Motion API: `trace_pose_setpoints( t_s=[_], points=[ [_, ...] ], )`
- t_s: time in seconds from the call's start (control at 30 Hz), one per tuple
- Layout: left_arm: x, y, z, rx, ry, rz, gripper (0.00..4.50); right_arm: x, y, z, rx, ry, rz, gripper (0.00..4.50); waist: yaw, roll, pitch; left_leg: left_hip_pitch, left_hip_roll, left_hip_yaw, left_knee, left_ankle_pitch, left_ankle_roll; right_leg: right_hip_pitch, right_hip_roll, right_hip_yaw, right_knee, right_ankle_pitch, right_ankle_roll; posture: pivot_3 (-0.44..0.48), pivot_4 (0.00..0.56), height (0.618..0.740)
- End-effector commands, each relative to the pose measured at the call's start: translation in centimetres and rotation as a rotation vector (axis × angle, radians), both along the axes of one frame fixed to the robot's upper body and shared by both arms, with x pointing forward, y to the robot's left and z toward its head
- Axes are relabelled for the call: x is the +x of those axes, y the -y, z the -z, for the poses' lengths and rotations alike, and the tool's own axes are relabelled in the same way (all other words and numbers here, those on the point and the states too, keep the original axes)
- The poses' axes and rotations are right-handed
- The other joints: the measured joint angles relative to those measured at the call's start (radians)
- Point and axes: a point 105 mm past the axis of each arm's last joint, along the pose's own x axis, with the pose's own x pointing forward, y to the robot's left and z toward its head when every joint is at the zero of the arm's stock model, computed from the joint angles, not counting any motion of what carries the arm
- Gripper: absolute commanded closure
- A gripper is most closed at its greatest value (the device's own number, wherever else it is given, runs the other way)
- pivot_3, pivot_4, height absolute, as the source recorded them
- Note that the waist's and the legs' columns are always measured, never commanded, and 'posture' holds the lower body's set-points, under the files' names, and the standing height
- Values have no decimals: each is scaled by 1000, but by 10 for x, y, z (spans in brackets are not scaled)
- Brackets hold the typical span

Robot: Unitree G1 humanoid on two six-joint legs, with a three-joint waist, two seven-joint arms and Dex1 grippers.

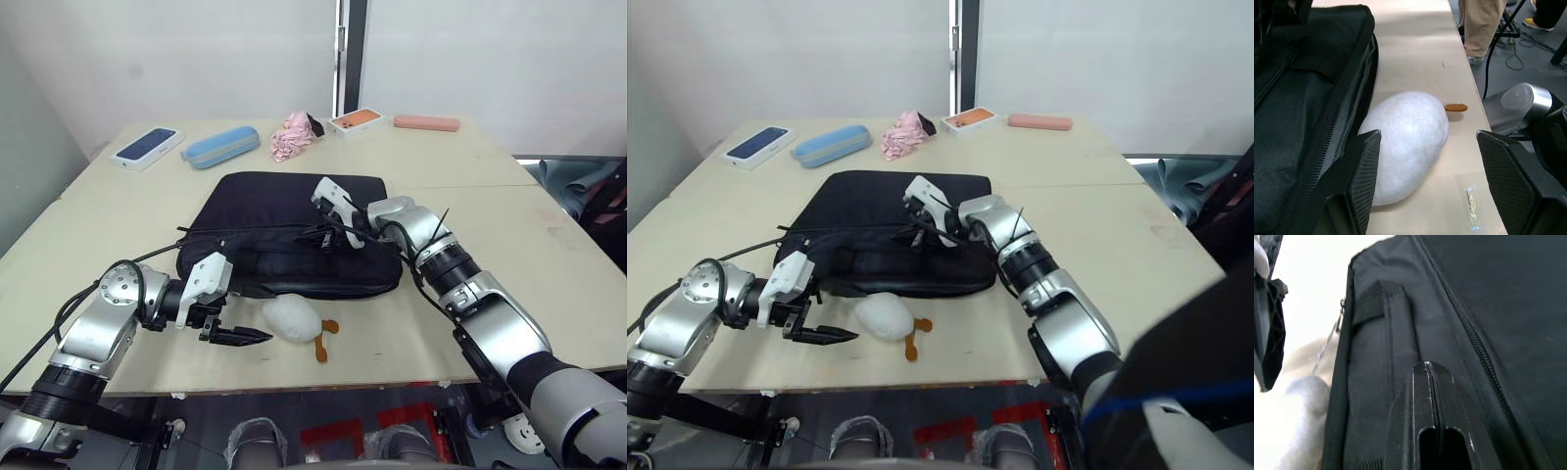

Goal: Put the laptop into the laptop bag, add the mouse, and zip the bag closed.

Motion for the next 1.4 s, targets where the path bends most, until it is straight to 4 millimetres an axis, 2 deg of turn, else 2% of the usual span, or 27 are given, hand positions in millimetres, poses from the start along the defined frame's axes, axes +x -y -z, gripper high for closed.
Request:
trace_pose_setpoints(
  t_s=[0.03, 0.17, 0.33, 0.53, 0.77, 0.87, 1.07, 1.1, 1.27, 1.4],
  points=[
    [4, 3, -5, 2, 41, 14, 1245, 2, 19, 36, -160, -32, 51, 4471, 1, 0, -2, 1, 0, 0, 0, 0, 0, 1, 0, 0, 0, 0, 0, 0, 150, 740],
    [6, 3, -2, 16, 46, 25, 1245, 1, 17, 32, -143, -32, 43, 4471, 7, 0, -3, 9, 0, 1, 0, 0, 0, 7, -1, 2, 1, 0, 0, 0, 150, 740],
    [9, 3, 5, 38, 41, 48, 1245, 2, 16, 27, -133, -27, 40, 4471, 11, 0, -4, 10, -1, 1, 0, 0, 0, 6, -1, 3, 4, 0, 0, 0, 150, 740],
    [22, 10, 18, 61, 68, 61, 1245, 0, 16, 25, -118, -32, 31, 4471, 13, 0, -4, 10, -1, 2, 0, 0, 0, 6, 0, 3, 5, 0, 0, 0, 150, 740],
    [20, 18, 42, 107, 92, 98, 1245, -1, 19, 23, -114, -34, 37, 4471, 13, 0, -4, 10, -1, 2, -1, 0, 0, 6, 0, 4, 2, 0, 0, 0, 150, 740],
    [23, 22, 42, 80, 105, 90, 2046, -2, 20, 23, -116, -34, 41, 4500, 14, 0, -5, 10, -1, 3, -1, 0, 0, 6, -1, 4, 1, 0, 0, 0, 150, 740],
    [26, 30, 38, 58, 137, 74, 4236, -4, 20, 24, -117, -40, 38, 4500, 15, 0, -6, 10, -1, 3, -1, 0, 0, 6, -1, 4, 1, 0, 0, 0, 150, 740],
    [25, 31, 36, 58, 149, 80, 4476, -4, 20, 24, -117, -41, 38, 4500, 15, 0, -6, 10, -1, 3, -1, 0, 0, 6, -1, 4, 1, 0, 0, 0, 150, 740],
    [18, 41, 27, 87, 243, 136, 4476, -8, 21, 25, -122, -52, 31, 4500, 15, 0, -6, 10, -1, 3, -1, 0, 0, 6, -1, 4, 1, 0, 0, 0, 150, 740],
    [17, 57, 17, 95, 342, 179, 4476, -10, 22, 29, -144, -64, 22, 4500, 15, 0, -6, 9, -1, 3, -2, 0, 0, 6, -1, 4, -1, 0, 0, 0, 150, 740]
  ],
)
